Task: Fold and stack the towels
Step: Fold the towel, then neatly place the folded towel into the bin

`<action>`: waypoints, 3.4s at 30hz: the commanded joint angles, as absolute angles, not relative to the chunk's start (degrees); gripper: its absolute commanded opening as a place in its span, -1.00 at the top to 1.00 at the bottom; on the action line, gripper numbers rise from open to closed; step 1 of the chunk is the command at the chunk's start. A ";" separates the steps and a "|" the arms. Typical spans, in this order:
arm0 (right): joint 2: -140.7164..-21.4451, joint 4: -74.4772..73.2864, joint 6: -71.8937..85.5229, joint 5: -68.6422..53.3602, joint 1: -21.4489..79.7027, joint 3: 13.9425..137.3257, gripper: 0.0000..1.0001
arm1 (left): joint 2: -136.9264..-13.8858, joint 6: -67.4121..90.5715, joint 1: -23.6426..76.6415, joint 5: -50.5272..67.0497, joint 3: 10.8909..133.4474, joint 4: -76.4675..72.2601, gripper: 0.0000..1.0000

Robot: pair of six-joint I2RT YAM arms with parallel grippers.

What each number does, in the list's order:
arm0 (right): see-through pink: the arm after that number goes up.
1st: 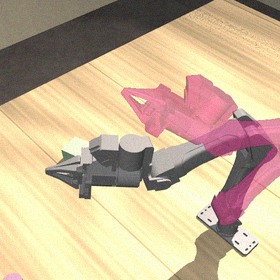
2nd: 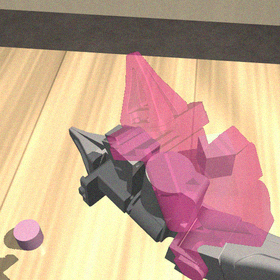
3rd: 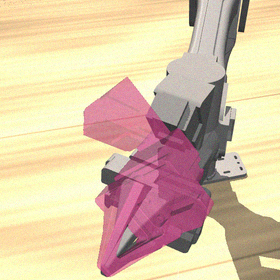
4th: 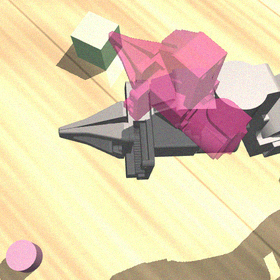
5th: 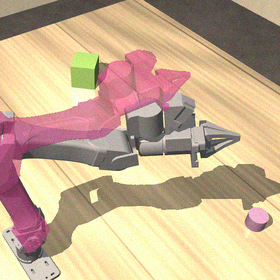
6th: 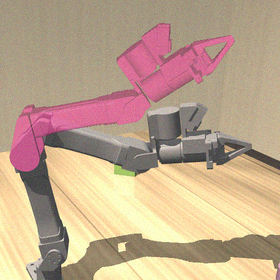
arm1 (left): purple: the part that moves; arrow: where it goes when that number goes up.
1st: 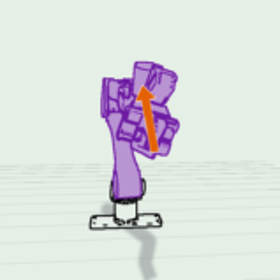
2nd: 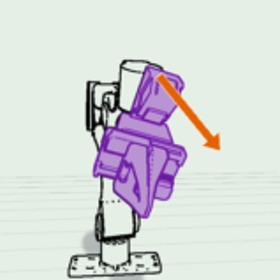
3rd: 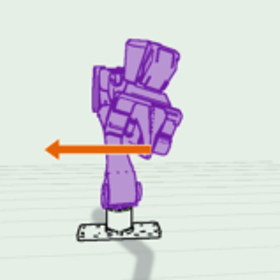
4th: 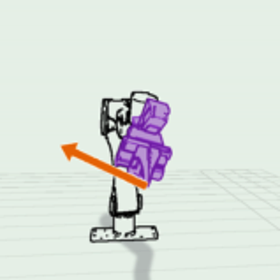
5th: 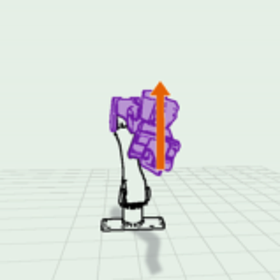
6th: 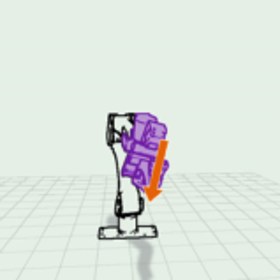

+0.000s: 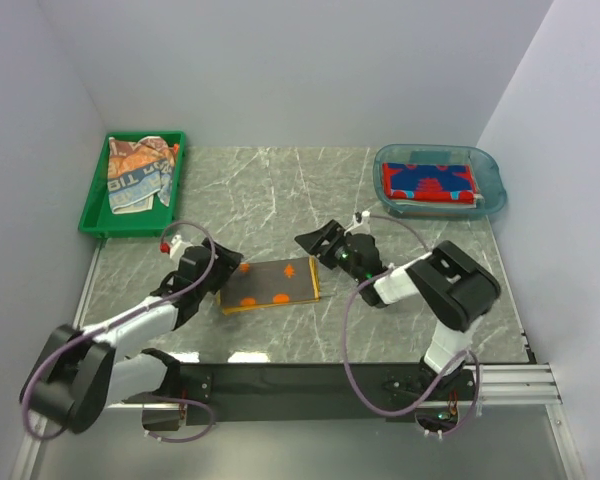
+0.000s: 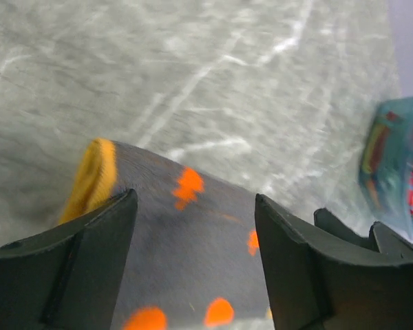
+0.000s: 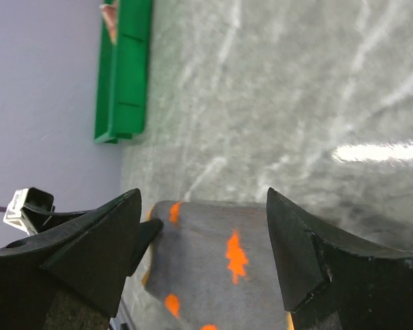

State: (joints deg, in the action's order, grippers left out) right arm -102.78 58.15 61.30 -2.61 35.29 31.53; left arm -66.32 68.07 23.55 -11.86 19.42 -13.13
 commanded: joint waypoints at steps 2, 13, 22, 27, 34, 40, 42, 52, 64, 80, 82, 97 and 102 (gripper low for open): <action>-94.58 55.19 56.69 -6.85 35.68 30.15 -0.60 | -57.50 66.53 26.27 -12.57 22.94 1.48 -0.39; -96.76 64.06 60.28 -11.69 40.25 20.40 -0.56 | -52.20 72.94 28.48 -9.76 8.88 -3.06 0.32; -98.80 71.47 61.00 -9.41 38.86 12.75 -0.49 | -50.37 76.73 28.48 -11.59 7.99 4.38 0.23; -81.94 47.51 50.22 -3.28 38.32 16.95 -0.57 | -45.18 68.93 29.44 -13.88 15.10 10.88 -0.41; -66.46 10.67 37.62 13.94 36.48 28.03 -0.93 | -58.16 60.04 40.33 -20.65 34.17 20.28 -0.72; -59.86 -7.11 37.09 18.54 29.89 31.38 -1.00 | -82.06 54.85 54.47 -27.93 54.11 28.46 -0.61; -57.58 -8.96 36.83 18.28 28.57 30.41 -1.00 | -90.33 53.53 58.68 -30.31 61.76 32.42 -0.56; -53.09 -8.70 35.95 15.82 24.96 26.02 -1.00 | -111.08 47.99 64.60 -30.32 79.71 38.59 -0.32; -56.06 -1.95 36.82 5.99 24.26 24.08 -0.97 | -115.50 49.13 65.13 -28.30 77.18 37.01 0.79; -83.22 20.03 57.11 -24.34 27.33 27.59 -0.98 | -102.22 46.49 65.13 -28.92 69.26 27.42 0.99; -86.38 23.00 59.05 -25.57 27.95 27.77 -0.98 | -101.69 46.58 65.13 -29.00 69.08 27.33 0.99; -101.60 37.06 71.36 -32.25 33.93 29.71 -0.89 | -100.55 48.07 65.13 -31.38 69.52 26.54 0.99; -103.27 36.56 72.33 -30.76 34.19 30.85 -0.83 | -99.32 49.66 65.13 -31.11 67.24 25.93 0.99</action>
